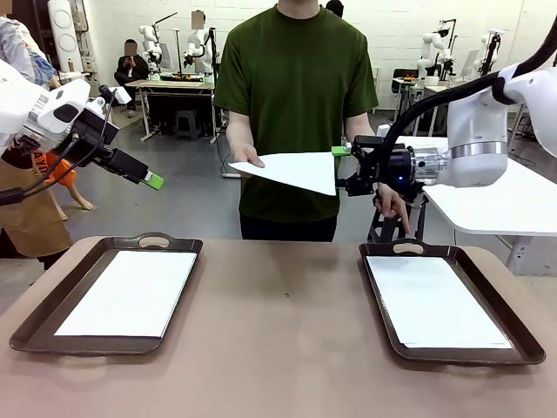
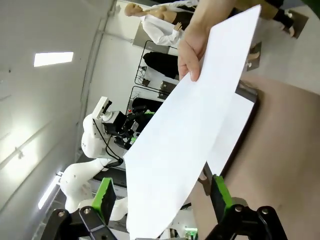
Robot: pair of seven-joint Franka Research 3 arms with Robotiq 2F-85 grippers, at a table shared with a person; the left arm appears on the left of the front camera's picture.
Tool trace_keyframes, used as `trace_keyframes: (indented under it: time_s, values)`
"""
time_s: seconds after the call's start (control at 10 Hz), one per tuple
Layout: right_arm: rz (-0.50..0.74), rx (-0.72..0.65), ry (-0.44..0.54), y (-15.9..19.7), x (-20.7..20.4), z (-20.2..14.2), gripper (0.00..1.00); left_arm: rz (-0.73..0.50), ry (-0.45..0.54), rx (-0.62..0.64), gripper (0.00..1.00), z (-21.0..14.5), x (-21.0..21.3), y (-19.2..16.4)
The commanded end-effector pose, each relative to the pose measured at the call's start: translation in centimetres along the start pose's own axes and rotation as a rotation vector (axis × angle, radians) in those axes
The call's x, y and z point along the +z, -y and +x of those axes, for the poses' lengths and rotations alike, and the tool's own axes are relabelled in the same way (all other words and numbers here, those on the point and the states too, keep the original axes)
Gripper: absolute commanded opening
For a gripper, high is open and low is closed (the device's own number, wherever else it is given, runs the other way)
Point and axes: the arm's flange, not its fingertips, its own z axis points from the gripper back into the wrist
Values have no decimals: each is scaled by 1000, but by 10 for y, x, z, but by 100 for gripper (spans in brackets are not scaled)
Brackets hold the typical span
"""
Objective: Sort the A4 documents.
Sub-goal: Receive the A4 Paper.
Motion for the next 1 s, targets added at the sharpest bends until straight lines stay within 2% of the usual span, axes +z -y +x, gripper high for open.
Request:
trace_keyframes:
  time_s: [0.0,0.5,0.6,0.7,0.8,0.9]
  values:
    - [32,-81,5,0,-8,13,100,-4,9,-2,100,-1,1,-1]
    - [55,-138,17,8,-15,11,100,-4,9,-2,100,-1,1,-1]
    - [51,-134,21,10,-15,11,97,-4,9,-2,100,-1,1,-1]
    - [48,-135,21,12,-18,12,85,-4,9,-2,100,-1,1,-1]
    - [59,-151,15,17,-21,11,80,-4,9,-2,100,-1,1,-1]
    - [61,-164,11,20,-23,12,68,-4,9,-2,100,-1,1,-1]
